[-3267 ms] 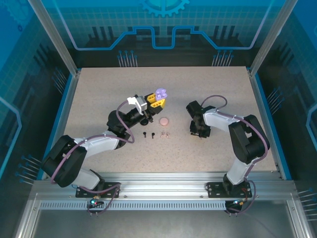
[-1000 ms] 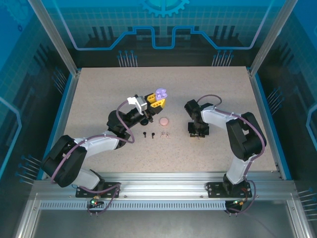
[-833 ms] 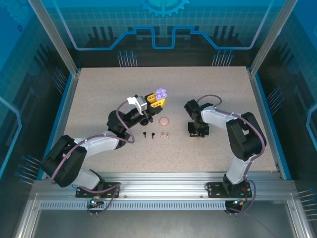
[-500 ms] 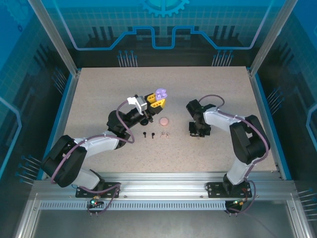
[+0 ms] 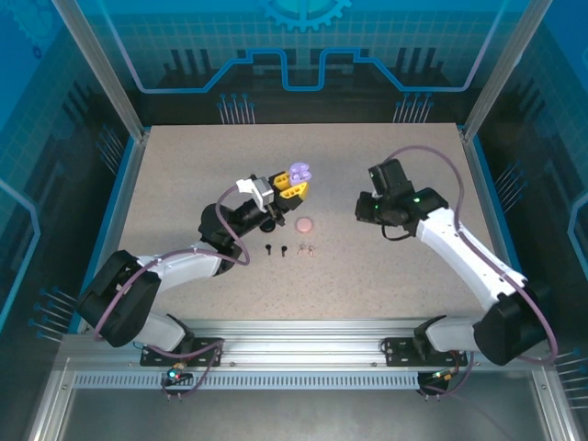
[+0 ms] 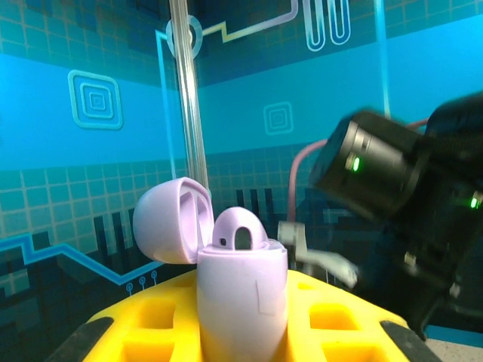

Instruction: Insert wireless bluetooth earbuds into charging case

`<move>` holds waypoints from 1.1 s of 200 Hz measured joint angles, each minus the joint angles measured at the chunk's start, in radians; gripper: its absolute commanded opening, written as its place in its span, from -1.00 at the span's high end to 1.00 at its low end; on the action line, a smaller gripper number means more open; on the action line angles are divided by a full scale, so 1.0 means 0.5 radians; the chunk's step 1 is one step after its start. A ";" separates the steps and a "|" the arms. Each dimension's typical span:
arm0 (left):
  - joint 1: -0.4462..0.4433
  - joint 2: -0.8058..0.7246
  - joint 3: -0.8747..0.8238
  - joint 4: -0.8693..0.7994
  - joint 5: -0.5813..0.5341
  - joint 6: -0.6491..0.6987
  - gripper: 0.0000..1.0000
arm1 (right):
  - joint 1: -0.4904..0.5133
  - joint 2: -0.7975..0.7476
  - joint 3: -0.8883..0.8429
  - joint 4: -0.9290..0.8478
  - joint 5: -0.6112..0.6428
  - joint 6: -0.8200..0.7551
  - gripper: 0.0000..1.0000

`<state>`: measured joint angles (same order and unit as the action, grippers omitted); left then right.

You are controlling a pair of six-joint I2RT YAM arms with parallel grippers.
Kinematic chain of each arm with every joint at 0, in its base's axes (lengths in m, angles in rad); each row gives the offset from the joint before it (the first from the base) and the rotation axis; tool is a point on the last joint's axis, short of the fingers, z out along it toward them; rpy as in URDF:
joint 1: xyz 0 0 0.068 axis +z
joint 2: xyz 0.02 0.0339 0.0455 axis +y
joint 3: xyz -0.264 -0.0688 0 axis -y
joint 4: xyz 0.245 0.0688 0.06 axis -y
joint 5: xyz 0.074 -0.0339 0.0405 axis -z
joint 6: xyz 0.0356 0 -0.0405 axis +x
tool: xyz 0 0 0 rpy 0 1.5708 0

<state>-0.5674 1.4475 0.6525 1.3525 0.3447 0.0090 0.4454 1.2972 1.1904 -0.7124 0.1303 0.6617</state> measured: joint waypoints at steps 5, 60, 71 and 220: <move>-0.003 0.002 0.012 0.001 0.001 0.003 1.00 | 0.009 -0.018 0.045 -0.002 0.004 0.001 0.69; -0.037 0.065 0.086 0.014 0.002 0.056 1.00 | 0.213 -0.156 0.480 0.027 0.053 0.030 0.69; -0.038 0.078 0.095 0.015 0.002 0.056 1.00 | 0.262 -0.156 0.529 0.044 0.069 0.037 0.69; -0.082 0.152 0.119 0.014 0.001 0.095 1.00 | 0.681 -0.133 0.633 0.407 0.254 0.090 0.69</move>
<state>-0.6083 1.5234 0.7120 1.3598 0.3450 0.0563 0.7860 1.2308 1.5070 -0.5091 0.2573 0.7067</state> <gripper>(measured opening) 0.227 0.157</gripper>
